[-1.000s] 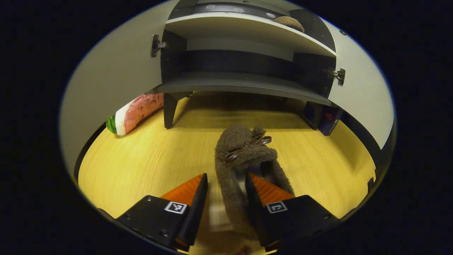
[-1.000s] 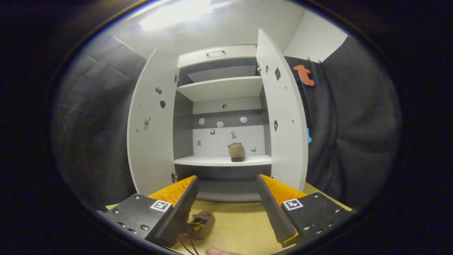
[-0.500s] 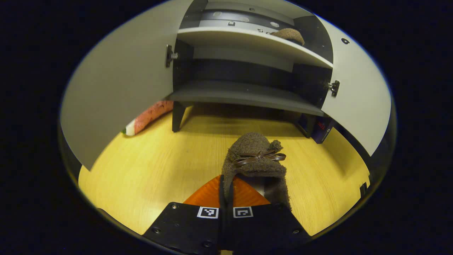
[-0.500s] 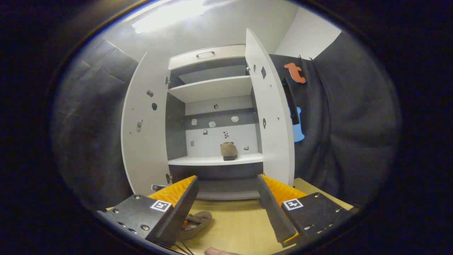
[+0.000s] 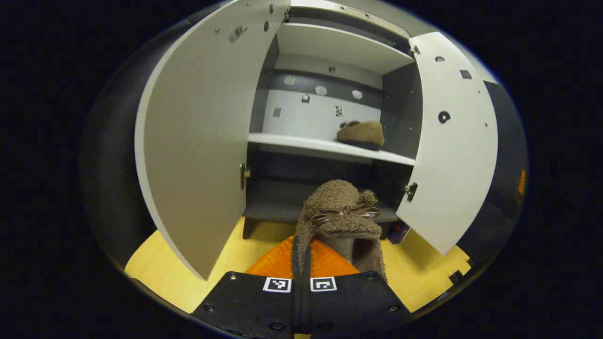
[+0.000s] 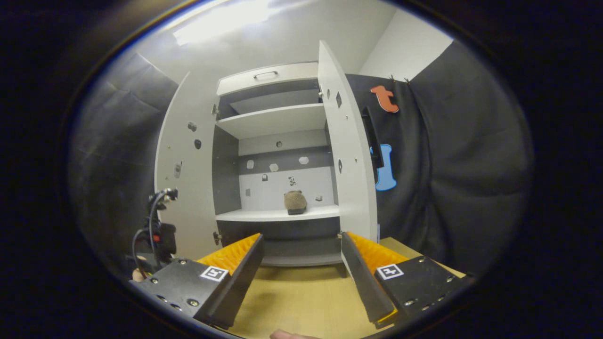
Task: Grab one shoe with the right hand and put it into the shoe cabinet, grab the other shoe with the left hand and put it into the shoe cabinet; then close the right door with the right hand and the left door with the left hand.
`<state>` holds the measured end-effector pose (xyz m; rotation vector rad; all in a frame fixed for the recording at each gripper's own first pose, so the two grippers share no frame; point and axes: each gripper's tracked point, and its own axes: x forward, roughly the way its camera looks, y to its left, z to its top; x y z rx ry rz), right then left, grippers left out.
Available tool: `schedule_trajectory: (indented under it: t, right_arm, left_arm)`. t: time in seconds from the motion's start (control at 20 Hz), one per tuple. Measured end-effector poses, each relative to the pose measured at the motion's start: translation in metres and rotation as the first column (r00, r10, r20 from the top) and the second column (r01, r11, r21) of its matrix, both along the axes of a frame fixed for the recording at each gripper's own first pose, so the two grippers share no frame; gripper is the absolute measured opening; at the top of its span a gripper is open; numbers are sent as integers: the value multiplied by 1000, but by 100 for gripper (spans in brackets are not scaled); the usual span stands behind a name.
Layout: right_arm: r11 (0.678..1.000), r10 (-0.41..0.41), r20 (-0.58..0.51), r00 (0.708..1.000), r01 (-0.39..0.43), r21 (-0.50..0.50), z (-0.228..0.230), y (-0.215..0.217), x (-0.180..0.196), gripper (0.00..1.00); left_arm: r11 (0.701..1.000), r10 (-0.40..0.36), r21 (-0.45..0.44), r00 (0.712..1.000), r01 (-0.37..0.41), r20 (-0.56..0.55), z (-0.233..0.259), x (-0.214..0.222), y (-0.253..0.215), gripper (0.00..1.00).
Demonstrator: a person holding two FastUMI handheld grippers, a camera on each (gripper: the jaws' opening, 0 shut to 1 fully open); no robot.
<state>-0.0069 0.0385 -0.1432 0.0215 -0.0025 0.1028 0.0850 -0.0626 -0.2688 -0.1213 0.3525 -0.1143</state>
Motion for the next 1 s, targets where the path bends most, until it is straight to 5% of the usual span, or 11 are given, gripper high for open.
schedule_trajectory:
  t: [0.6, 1.0]
  right_arm:
    - [1000, 10, 50, 999, -10, 0, 6, 2, -9, 99]
    - [999, 9, 89, 996, -14, 50, 20, -17, -8, 99]
  left_arm:
    - [993, 99, -91, 964, -79, 246, 163, 119, 4, 0]
    - [972, 183, -184, 958, -144, 222, 163, 256, -8, 0]
